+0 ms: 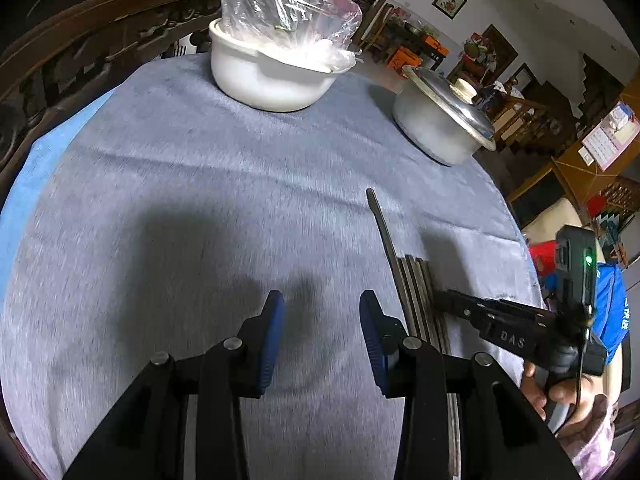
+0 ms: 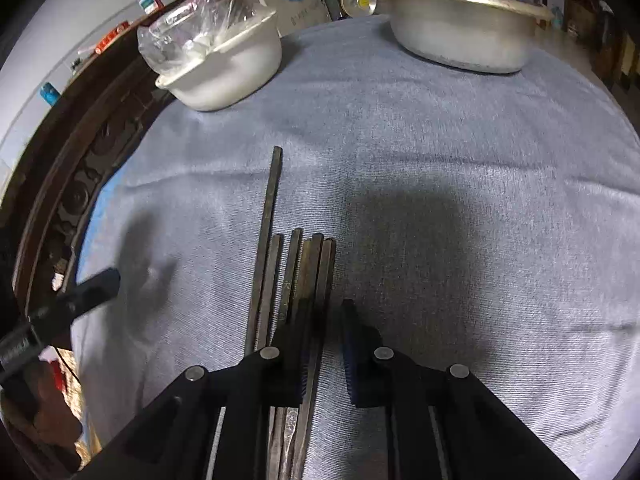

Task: Organize utensils
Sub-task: 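Grasp one dark chopstick with the right gripper while the left gripper grasps another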

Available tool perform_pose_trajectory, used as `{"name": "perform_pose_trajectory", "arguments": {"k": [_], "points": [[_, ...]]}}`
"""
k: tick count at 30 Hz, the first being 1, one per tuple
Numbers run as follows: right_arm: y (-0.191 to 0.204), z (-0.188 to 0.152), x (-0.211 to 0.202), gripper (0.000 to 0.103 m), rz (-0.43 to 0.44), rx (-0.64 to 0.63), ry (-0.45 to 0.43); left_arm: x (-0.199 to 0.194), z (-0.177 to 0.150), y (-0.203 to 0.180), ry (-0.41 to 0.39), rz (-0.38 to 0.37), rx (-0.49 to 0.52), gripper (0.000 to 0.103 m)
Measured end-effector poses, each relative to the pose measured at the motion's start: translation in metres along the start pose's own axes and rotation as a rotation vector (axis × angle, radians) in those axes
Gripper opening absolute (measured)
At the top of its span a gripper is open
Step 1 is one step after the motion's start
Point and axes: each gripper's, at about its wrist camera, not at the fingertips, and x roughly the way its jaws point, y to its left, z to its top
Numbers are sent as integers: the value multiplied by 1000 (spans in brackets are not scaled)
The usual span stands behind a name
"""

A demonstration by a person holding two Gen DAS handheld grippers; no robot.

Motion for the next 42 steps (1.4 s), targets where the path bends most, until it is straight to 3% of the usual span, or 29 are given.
{"name": "perform_pose_trajectory", "arguments": {"k": [6,8,10,14,21,22,24,26,27,29,35,40,42], "points": [[-19,4,-6,13,-27,33,6,20,27,-16,16,10,23,40],[-19,4,-5,13,-7,35,31,30,40,-25,36,8,26,44],[-16,5,-4,14,-2,30,51,43,53,-34,76,-1,10,57],[-23,8,-5,14,19,89,76,70,78,-49,151,-5,-48,57],[-13,8,-3,8,-54,24,85,114,90,-66,255,114,-107,57],[-10,7,-2,8,-69,10,83,121,88,-68,282,137,-108,55],[-6,5,-3,8,-88,-11,77,121,87,-76,254,174,-81,50],[-9,3,-5,8,-85,-6,73,126,86,-84,258,195,-47,35],[-12,1,-7,7,-85,-2,73,128,86,-87,263,219,-20,21],[-22,-5,-13,7,-95,11,71,129,84,-91,257,245,32,9],[-55,-16,-28,7,-130,55,122,117,76,-87,272,239,124,7],[-54,-11,-25,10,-154,76,195,109,68,-87,312,217,166,8],[-51,-4,-20,11,-164,81,207,109,66,-93,319,213,191,17]]}}
